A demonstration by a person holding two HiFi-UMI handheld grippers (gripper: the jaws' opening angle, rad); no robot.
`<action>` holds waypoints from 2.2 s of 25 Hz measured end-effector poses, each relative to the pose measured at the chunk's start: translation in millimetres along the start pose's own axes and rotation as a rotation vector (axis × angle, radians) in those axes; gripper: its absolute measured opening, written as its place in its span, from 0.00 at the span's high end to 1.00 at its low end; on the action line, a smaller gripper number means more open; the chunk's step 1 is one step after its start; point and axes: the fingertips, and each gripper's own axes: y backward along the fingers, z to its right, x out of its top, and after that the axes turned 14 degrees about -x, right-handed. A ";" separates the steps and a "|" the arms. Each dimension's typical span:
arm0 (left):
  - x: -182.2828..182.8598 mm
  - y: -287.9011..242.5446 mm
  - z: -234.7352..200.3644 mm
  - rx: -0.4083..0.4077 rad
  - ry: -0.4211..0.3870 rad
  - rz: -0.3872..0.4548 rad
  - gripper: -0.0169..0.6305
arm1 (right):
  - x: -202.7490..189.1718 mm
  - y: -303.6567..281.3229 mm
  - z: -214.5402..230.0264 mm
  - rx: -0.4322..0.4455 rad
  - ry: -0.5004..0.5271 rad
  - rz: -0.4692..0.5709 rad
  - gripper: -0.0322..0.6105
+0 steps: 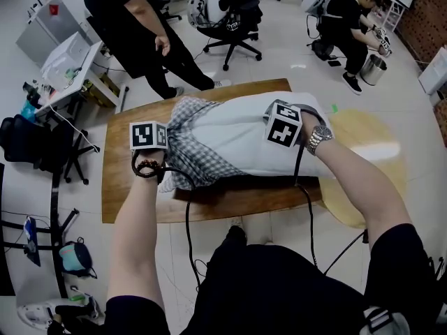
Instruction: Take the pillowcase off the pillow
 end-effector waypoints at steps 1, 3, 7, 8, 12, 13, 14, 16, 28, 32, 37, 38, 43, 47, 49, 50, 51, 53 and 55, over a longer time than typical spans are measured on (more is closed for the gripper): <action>-2.1 1.9 -1.8 0.002 0.005 0.004 0.92 | -1.9 0.8 0.1 -0.001 -0.004 -0.002 0.93; -5.3 4.0 -5.0 0.006 0.013 0.011 0.92 | -6.7 1.2 0.3 -0.002 -0.011 -0.006 0.93; -9.9 4.9 -11.3 0.012 0.028 0.019 0.92 | -14.2 -1.1 1.4 -0.004 -0.024 -0.012 0.93; -10.4 5.7 -13.0 0.012 0.034 0.020 0.92 | -15.2 -1.3 2.9 -0.005 -0.028 -0.013 0.93; -14.3 6.8 -20.2 0.012 0.052 0.018 0.91 | -16.7 -4.7 3.8 0.000 -0.053 -0.016 0.93; -15.5 5.2 -19.7 0.013 0.046 0.017 0.91 | -15.8 -6.3 0.4 0.004 -0.055 -0.016 0.93; -16.1 2.8 -17.8 0.012 0.035 0.015 0.92 | -14.0 -8.1 -3.7 0.009 -0.053 -0.014 0.93; -15.8 -2.6 -12.1 0.001 0.016 0.013 0.92 | -8.1 -12.2 -10.6 0.018 -0.047 -0.003 0.93; -30.6 -3.4 33.1 -0.083 -0.001 0.101 0.71 | 8.5 -10.9 -35.8 -0.049 0.030 0.162 0.66; -33.4 15.4 36.5 -0.076 0.005 0.139 0.69 | 22.9 4.4 -35.1 -0.089 0.059 0.189 0.64; -52.9 24.7 43.1 -0.055 0.029 0.178 0.69 | 22.1 19.6 -48.9 -0.111 0.091 0.221 0.64; -57.7 25.7 43.8 -0.052 0.039 0.185 0.69 | 22.3 21.9 -53.4 -0.108 0.098 0.227 0.64; -83.8 24.2 51.2 -0.026 0.087 0.214 0.69 | 18.6 29.5 -80.4 -0.081 0.145 0.257 0.63; -114.7 18.0 62.9 -0.018 0.116 0.229 0.69 | 8.6 32.3 -113.0 -0.060 0.186 0.274 0.60; -124.6 16.4 65.4 -0.018 0.130 0.234 0.69 | 9.5 31.1 -125.8 -0.049 0.210 0.279 0.58; -129.2 15.3 66.5 -0.019 0.137 0.238 0.69 | 10.4 29.9 -132.1 -0.044 0.223 0.281 0.57; -134.1 13.4 68.3 -0.021 0.144 0.244 0.69 | 10.6 28.5 -138.7 -0.041 0.237 0.283 0.55; -145.9 6.7 73.5 -0.027 0.156 0.260 0.69 | 8.6 24.8 -152.8 -0.042 0.271 0.284 0.52; -158.6 -2.0 78.9 -0.036 0.165 0.270 0.69 | 7.1 20.2 -165.4 -0.053 0.308 0.285 0.50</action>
